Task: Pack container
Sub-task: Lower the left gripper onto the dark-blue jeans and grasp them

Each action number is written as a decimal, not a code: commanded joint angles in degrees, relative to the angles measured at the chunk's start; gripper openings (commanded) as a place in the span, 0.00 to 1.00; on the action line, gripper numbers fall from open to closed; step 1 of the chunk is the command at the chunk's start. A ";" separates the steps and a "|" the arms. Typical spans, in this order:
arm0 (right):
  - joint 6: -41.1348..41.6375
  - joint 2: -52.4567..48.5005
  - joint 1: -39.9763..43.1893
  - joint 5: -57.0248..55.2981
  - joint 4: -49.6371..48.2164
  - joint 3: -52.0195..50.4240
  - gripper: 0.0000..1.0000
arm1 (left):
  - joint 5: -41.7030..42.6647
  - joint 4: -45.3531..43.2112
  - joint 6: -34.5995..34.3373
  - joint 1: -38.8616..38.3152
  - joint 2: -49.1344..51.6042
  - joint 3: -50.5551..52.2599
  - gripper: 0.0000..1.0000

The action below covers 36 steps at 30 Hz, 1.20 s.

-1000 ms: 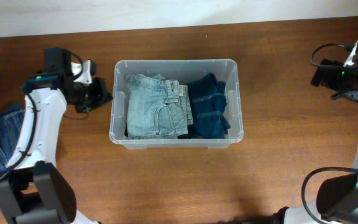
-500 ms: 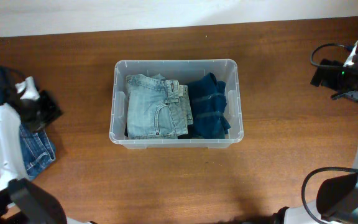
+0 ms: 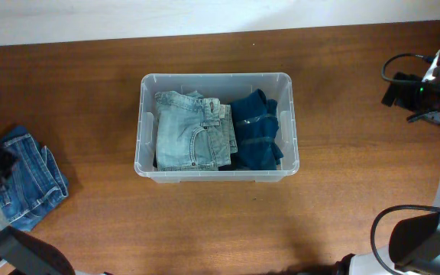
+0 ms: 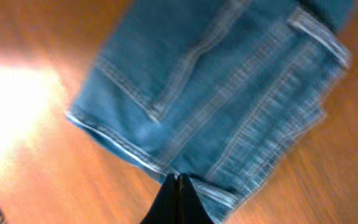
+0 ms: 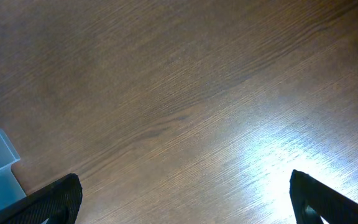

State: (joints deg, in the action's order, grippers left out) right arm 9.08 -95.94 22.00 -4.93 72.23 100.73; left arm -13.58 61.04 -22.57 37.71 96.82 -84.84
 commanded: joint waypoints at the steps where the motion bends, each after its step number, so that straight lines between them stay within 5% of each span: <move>1: 0.42 0.00 0.15 -0.28 0.00 0.59 0.99 | -4.20 -1.49 -0.09 2.45 -0.66 0.61 0.01; 23: 0.39 0.00 0.15 -0.26 0.00 0.59 0.98 | -2.64 -11.78 6.19 3.72 22.05 2.32 0.00; 36: 0.39 0.00 0.15 -0.28 0.00 0.59 0.99 | 22.82 -17.09 16.06 1.31 26.40 2.32 0.00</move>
State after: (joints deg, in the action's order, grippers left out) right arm 9.02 -95.94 22.00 -4.93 72.23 100.73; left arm -10.04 46.48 -10.92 42.81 117.86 -84.01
